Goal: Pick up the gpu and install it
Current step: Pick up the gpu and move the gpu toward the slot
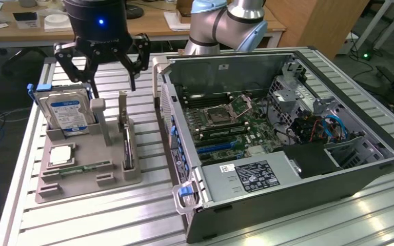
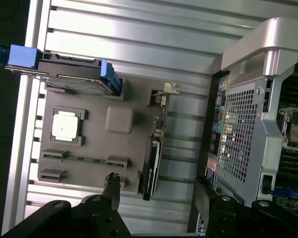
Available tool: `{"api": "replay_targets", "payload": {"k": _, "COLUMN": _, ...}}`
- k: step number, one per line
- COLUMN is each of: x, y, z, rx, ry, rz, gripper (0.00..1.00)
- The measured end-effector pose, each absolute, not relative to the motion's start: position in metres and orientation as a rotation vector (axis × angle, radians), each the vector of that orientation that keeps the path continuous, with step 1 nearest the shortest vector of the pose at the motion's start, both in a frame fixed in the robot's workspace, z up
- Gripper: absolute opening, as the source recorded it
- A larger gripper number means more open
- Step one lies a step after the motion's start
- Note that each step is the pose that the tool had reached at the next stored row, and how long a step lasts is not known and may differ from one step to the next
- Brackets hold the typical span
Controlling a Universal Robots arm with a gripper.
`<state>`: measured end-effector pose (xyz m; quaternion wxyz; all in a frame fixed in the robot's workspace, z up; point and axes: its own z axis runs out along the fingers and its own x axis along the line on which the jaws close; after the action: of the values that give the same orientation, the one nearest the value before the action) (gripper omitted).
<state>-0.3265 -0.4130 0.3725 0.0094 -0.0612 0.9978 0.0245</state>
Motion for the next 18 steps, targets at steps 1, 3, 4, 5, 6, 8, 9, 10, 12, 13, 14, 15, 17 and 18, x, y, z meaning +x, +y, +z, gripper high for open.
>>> {"api": "replay_targets", "payload": {"k": 1, "x": -0.327, "y": -0.413, "z": 0.371, "rx": -0.191, "ry": 3.116, "rz": 0.077, "gripper": 0.71}}
{"api": "replay_targets", "payload": {"k": 3, "x": -0.327, "y": -0.413, "z": 0.369, "rx": -0.191, "ry": 3.116, "rz": 0.077, "gripper": 0.71}}
{"api": "replay_targets", "payload": {"k": 4, "x": -0.327, "y": -0.413, "z": 0.368, "rx": -0.192, "ry": 3.116, "rz": 0.077, "gripper": 0.71}}
{"api": "replay_targets", "payload": {"k": 5, "x": -0.327, "y": -0.413, "z": 0.367, "rx": -0.191, "ry": 3.116, "rz": 0.077, "gripper": 0.71}}
{"api": "replay_targets", "payload": {"k": 6, "x": -0.327, "y": -0.413, "z": 0.366, "rx": -0.186, "ry": 3.116, "rz": 0.077, "gripper": 0.71}}
{"api": "replay_targets", "payload": {"k": 8, "x": -0.326, "y": -0.413, "z": 0.363, "rx": -0.176, "ry": 3.117, "rz": 0.077, "gripper": 0.71}}
{"api": "replay_targets", "payload": {"k": 9, "x": -0.326, "y": -0.413, "z": 0.362, "rx": -0.171, "ry": 3.117, "rz": 0.077, "gripper": 0.71}}
{"api": "replay_targets", "payload": {"k": 10, "x": -0.326, "y": -0.413, "z": 0.361, "rx": -0.164, "ry": 3.117, "rz": 0.076, "gripper": 0.71}}
{"api": "replay_targets", "payload": {"k": 12, "x": -0.326, "y": -0.413, "z": 0.359, "rx": -0.157, "ry": 3.117, "rz": 0.076, "gripper": 0.71}}
{"api": "replay_targets", "payload": {"k": 13, "x": -0.327, "y": -0.413, "z": 0.358, "rx": -0.157, "ry": 3.118, "rz": 0.076, "gripper": 0.71}}
{"api": "replay_targets", "payload": {"k": 14, "x": -0.327, "y": -0.413, "z": 0.356, "rx": -0.156, "ry": 3.118, "rz": 0.076, "gripper": 0.71}}
{"api": "replay_targets", "payload": {"k": 15, "x": -0.327, "y": -0.413, "z": 0.354, "rx": -0.156, "ry": 3.119, "rz": 0.076, "gripper": 0.71}}
{"api": "replay_targets", "payload": {"k": 17, "x": -0.327, "y": -0.413, "z": 0.350, "rx": -0.156, "ry": 3.119, "rz": 0.076, "gripper": 0.71}}
{"api": "replay_targets", "payload": {"k": 18, "x": -0.327, "y": -0.413, "z": 0.349, "rx": -0.156, "ry": 3.119, "rz": 0.076, "gripper": 0.71}}
